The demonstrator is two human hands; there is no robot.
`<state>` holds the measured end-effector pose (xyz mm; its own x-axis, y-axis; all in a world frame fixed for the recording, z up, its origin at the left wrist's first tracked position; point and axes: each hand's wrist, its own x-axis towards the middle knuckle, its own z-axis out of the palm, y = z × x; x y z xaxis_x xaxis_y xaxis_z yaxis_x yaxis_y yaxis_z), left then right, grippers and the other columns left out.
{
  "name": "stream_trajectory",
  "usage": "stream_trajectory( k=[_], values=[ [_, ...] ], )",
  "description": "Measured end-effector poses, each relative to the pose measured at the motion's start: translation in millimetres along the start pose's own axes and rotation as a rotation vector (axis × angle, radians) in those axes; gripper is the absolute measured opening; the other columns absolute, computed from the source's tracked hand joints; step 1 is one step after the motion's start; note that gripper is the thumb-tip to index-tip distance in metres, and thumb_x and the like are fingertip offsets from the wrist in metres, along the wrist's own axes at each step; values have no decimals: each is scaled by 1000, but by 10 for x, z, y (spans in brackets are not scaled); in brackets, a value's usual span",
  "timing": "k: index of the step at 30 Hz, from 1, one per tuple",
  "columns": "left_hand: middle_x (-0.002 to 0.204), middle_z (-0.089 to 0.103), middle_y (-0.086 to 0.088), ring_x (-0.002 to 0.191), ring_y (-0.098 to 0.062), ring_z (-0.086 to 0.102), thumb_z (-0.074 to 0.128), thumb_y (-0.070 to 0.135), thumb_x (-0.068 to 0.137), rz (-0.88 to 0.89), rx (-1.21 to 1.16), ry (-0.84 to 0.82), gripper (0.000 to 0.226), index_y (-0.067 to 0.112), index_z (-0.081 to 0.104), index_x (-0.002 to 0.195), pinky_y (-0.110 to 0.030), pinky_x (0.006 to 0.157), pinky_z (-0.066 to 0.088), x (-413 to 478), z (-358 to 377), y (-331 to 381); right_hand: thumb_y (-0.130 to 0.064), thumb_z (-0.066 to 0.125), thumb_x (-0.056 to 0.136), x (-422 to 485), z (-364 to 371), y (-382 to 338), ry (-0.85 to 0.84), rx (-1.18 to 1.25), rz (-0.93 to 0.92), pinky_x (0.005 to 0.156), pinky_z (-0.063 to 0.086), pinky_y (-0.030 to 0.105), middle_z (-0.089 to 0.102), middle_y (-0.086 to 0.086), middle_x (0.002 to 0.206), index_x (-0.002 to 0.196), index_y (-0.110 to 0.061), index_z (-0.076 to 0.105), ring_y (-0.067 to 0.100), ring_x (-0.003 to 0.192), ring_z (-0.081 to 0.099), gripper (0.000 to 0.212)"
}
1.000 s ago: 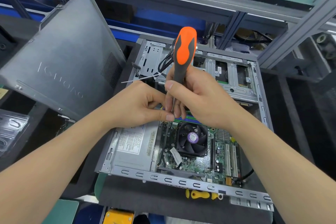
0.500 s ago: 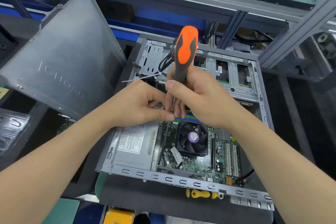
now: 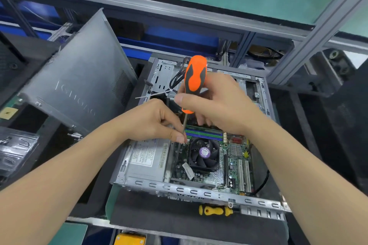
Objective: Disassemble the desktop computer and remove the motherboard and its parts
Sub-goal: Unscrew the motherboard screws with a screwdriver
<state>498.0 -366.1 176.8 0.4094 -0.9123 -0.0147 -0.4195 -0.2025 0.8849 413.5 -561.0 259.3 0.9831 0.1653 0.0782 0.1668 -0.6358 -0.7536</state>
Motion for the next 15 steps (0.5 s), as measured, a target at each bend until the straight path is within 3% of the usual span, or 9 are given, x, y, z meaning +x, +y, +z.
stream_trajectory(
  k=[3, 6, 8, 10, 12, 15],
  values=[
    [61, 64, -2, 53, -15, 42, 79, 58, 81, -41, 13, -27, 18, 43, 82, 90, -28, 56, 37, -16, 0, 56, -58, 62, 89, 10, -153, -340, 189, -304, -14, 57, 43, 36, 58, 0, 59, 72, -17, 55, 15, 56, 50, 45],
    [61, 62, -9, 60, -34, 57, 76, 72, 74, -80, 41, -60, 31, 44, 82, 87, -35, 59, 41, -64, -7, 127, -67, 56, 89, 12, -243, -688, 167, -564, 62, 48, 33, 34, 46, 0, 56, 64, -16, 48, 17, 55, 45, 58],
    [56, 57, 4, 58, -27, 56, 76, 73, 74, -84, 55, -87, 33, 43, 82, 86, -23, 59, 39, -95, -14, 179, -71, 52, 91, 7, -227, -861, 131, -653, 147, 45, 28, 29, 43, 0, 58, 61, -18, 39, 17, 49, 44, 62],
    [57, 57, 5, 56, -24, 42, 75, 74, 75, -89, 72, -107, 38, 41, 82, 93, -22, 59, 35, -117, -26, 226, -63, 53, 95, 9, -160, -954, 90, -658, 208, 44, 30, 26, 45, -1, 64, 66, -21, 34, 16, 47, 45, 55],
    [55, 44, -2, 55, -21, 33, 75, 71, 78, -91, 114, -115, 35, 42, 82, 97, -25, 58, 30, -154, -49, 277, -50, 58, 96, 21, -111, -996, 63, -586, 242, 42, 33, 26, 49, 0, 66, 71, -20, 34, 15, 48, 50, 46],
    [54, 23, -2, 50, -7, 36, 82, 48, 85, -40, 116, -98, 22, 31, 82, 99, -6, 66, 41, -205, -90, 362, -41, 64, 92, 21, -117, -1042, 31, -570, 258, 41, 35, 23, 53, 1, 61, 74, -18, 38, 17, 44, 54, 39]
  ],
)
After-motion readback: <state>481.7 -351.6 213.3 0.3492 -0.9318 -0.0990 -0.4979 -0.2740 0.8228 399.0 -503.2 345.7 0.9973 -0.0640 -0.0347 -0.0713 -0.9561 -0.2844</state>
